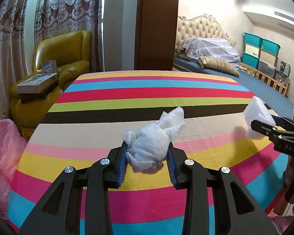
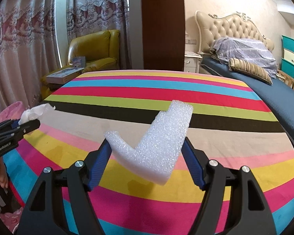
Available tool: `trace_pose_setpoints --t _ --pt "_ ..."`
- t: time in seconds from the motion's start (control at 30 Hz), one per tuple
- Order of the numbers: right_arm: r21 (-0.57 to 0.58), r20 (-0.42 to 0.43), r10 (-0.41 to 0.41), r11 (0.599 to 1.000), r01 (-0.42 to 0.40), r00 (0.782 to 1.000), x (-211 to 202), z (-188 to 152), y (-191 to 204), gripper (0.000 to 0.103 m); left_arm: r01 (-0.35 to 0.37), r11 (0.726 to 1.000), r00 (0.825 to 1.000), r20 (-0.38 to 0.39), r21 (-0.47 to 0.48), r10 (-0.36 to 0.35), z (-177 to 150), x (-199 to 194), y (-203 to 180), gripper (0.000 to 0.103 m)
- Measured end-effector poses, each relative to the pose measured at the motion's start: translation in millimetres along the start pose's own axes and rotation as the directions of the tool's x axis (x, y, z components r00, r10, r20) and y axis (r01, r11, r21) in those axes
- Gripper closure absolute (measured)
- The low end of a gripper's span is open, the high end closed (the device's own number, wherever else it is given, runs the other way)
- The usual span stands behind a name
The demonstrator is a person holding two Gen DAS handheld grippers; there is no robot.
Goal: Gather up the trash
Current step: 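Carry foam block and tissue over the wastebasket and open both tools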
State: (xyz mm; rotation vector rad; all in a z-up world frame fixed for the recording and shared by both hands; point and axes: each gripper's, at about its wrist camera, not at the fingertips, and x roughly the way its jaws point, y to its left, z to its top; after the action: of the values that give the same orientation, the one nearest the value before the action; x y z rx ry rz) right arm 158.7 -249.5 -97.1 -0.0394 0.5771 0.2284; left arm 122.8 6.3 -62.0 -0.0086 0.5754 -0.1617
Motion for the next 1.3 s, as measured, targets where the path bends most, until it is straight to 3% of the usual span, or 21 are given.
trace_pose_setpoints --t 0.27,0.5,0.97,1.13,1.3 --pt "-0.059 0.008 0.065 0.996 -0.064 0.998 -10 1 36 0.033 -0.034 0.999 0.998 0.059 0.016 0.033 -7 -26 4 0.07" --pt "-0.127 0.008 0.117 0.985 -0.115 0.993 -18 1 67 0.033 -0.041 0.999 0.998 0.057 0.008 0.04 -19 -35 18 0.07" --pt "-0.299 -0.049 0.239 0.923 -0.242 0.97 -18 3 147 0.033 -0.087 0.996 0.993 0.073 -0.018 0.088 -43 -66 56 0.07" --pt "-0.34 -0.083 0.29 0.891 -0.301 0.953 -16 7 169 0.033 -0.119 0.992 0.99 0.074 -0.038 0.122 -50 -82 73 0.07" --pt "-0.353 -0.117 0.367 0.853 -0.384 0.923 -11 18 195 0.033 -0.171 0.983 0.978 0.109 -0.068 0.178 -47 -106 98 0.07"
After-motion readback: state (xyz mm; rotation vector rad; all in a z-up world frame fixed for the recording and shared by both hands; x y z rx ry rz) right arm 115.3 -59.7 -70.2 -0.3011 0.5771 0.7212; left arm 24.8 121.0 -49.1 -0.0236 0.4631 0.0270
